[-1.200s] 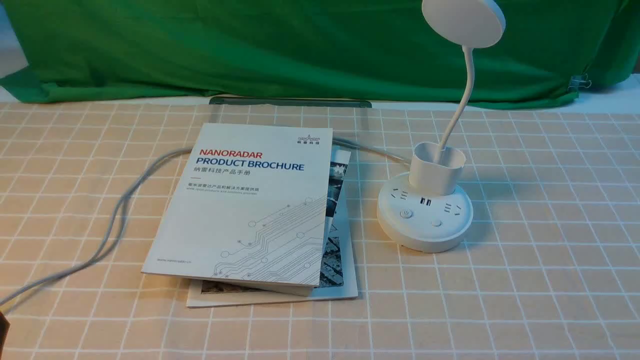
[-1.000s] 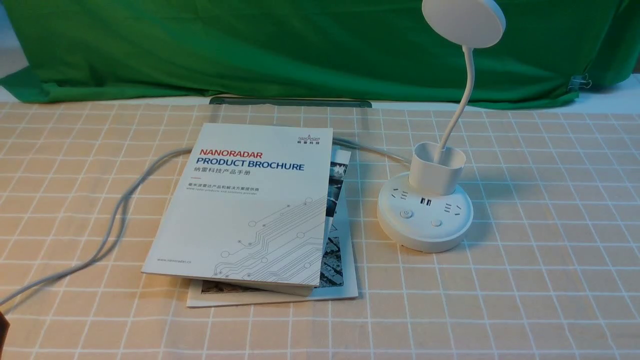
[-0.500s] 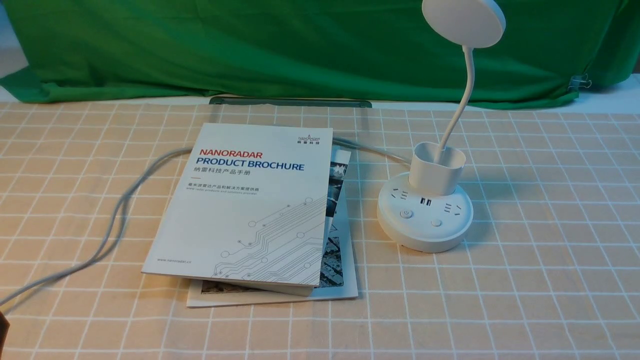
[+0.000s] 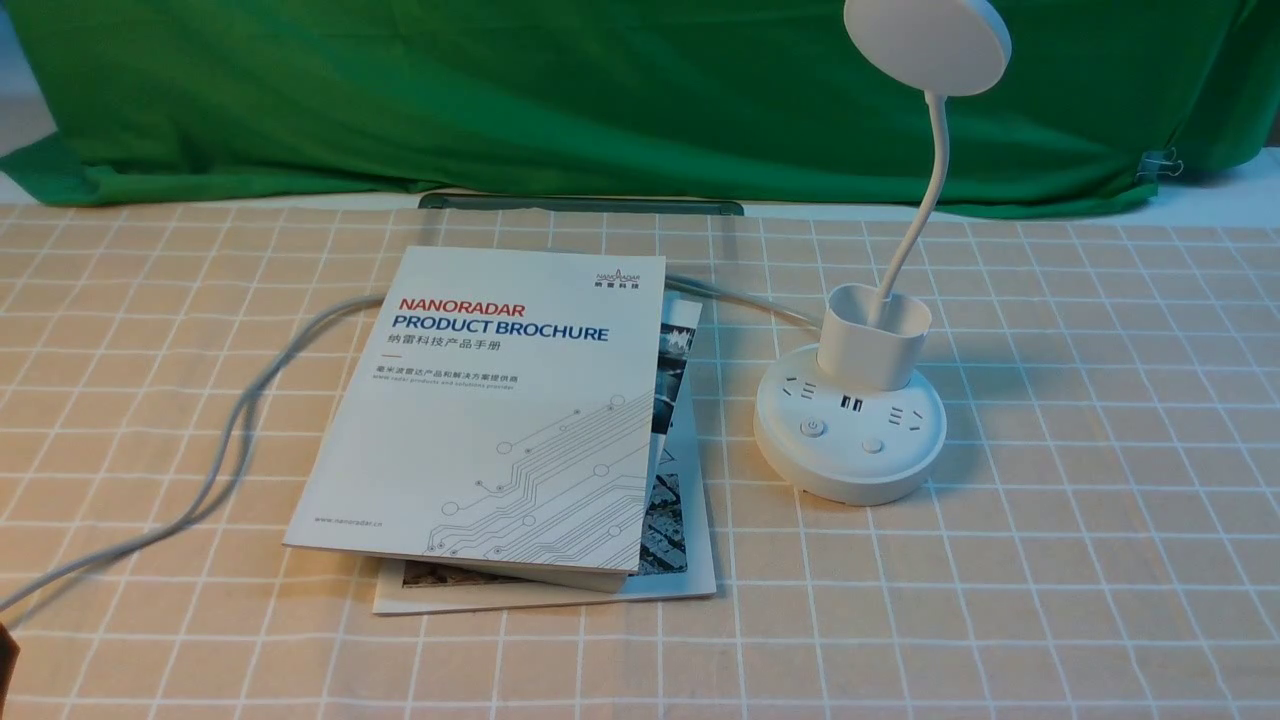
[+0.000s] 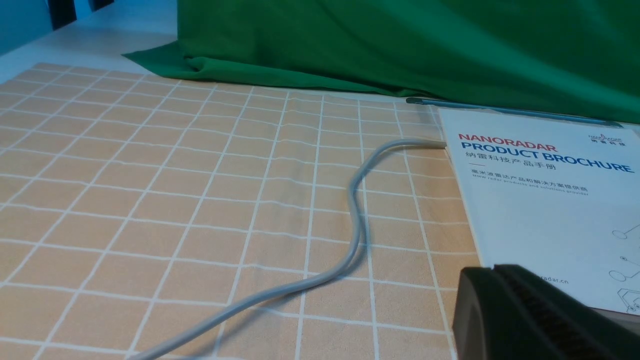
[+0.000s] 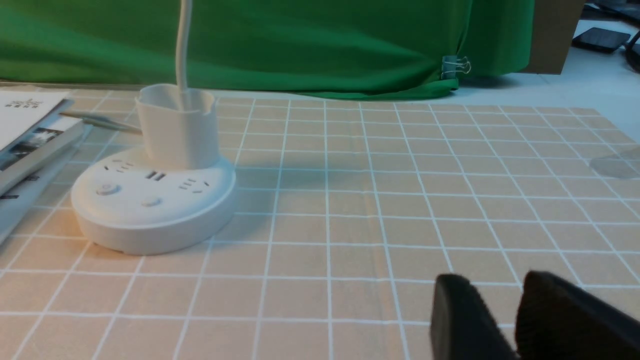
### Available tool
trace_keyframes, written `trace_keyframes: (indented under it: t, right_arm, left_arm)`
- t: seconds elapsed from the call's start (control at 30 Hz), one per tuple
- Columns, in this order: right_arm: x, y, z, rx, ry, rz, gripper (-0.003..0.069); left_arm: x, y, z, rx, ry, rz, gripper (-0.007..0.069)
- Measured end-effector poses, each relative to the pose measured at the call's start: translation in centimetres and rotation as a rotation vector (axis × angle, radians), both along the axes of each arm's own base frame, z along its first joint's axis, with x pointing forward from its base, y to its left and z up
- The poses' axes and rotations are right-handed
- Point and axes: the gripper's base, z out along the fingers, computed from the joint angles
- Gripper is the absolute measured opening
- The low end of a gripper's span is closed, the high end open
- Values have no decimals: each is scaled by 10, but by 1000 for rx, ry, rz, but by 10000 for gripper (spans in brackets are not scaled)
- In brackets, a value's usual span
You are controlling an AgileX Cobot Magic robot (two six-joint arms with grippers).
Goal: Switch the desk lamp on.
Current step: Use the right arm to press the button switch on the lamp holder
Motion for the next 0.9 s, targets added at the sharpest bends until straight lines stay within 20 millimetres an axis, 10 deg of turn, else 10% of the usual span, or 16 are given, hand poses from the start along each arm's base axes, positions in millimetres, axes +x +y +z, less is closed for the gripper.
trace_keyframes:
  t: [0.33, 0.67, 0.9]
  right_arm:
    - [0, 0, 0, 31, 0, -2, 241]
    - [0, 7, 1, 1158, 63, -88, 241]
    - [0, 6, 3, 1115, 37, -79, 239]
  left_arm:
    - [0, 0, 0, 0, 1, 0, 21]
    - [0, 0, 0, 0, 1, 0, 21]
    - [0, 0, 0, 0, 1, 0, 21]
